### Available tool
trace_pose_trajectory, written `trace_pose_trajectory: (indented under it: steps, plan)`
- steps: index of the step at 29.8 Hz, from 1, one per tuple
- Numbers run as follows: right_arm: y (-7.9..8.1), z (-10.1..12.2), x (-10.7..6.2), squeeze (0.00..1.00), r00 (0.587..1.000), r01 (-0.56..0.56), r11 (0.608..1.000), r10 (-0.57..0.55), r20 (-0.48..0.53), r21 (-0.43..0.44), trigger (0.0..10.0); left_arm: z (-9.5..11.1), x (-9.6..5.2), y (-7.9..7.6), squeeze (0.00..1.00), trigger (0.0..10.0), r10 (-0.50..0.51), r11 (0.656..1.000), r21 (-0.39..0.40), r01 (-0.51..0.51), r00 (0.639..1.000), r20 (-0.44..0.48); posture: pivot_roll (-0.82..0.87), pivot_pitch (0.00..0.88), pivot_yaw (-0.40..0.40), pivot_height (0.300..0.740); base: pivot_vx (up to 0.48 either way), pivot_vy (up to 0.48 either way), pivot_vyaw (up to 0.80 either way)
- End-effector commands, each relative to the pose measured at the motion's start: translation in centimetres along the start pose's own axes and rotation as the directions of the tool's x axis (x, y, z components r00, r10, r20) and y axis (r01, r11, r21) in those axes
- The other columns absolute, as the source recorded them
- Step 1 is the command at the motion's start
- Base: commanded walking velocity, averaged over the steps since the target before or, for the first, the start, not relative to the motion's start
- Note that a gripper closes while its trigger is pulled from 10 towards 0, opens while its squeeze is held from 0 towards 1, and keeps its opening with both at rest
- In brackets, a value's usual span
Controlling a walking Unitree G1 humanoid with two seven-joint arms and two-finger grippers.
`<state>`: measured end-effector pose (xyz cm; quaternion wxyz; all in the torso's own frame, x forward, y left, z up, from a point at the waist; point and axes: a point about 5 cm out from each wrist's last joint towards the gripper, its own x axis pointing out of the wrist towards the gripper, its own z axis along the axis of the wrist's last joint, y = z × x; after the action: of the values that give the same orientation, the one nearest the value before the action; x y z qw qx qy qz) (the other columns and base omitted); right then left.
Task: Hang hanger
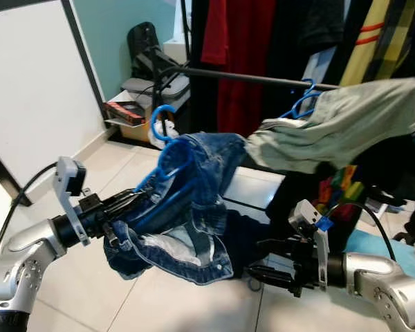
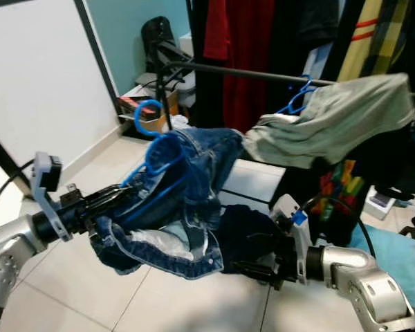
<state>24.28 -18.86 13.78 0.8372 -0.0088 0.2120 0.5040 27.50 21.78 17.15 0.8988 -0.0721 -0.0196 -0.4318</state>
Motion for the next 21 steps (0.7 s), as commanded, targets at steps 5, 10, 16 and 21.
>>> trace_pose_trajectory:
  steps: [5, 10, 16, 21]
  plan:
    - [0.3, 1.5, 0.7, 0.00, 1.000, -0.019, 0.998, 0.020, 0.017, -0.056, 10.0, 0.8, -1.2, 1.5, 0.00, 10.0, 0.110, 0.992, 0.070, -0.109, 0.994, -0.015, -0.16, 0.000, 0.040, 0.740, 0.000, 0.000, 0.00]
    - [0.2, 1.9, 1.0, 0.00, 1.000, -0.013, 0.998, 0.015, 0.025, -0.069, 10.0, 0.5, -1.3, 2.5, 0.00, 10.0, 0.213, 0.974, 0.083, -0.210, 0.976, -0.032, -0.16, 0.000, 0.035, 0.740, 0.000, 0.000, 0.00]
    - [0.1, 2.4, 1.3, 0.00, 1.000, -0.004, 0.996, 0.006, 0.022, -0.091, 10.0, -0.5, 1.1, 3.8, 0.00, 10.0, 0.454, 0.891, -0.004, -0.454, 0.891, 0.026, -0.15, 0.000, 0.029, 0.740, 0.000, 0.000, 0.00]
    - [-0.2, 2.9, 1.3, 0.00, 0.999, 0.030, 0.993, -0.026, 0.038, -0.111, 10.0, 1.1, 5.4, 1.3, 0.00, 10.0, 0.352, 0.935, -0.119, -0.334, 0.913, 0.204, -0.15, 0.000, 0.029, 0.740, 0.000, 0.000, 0.00]
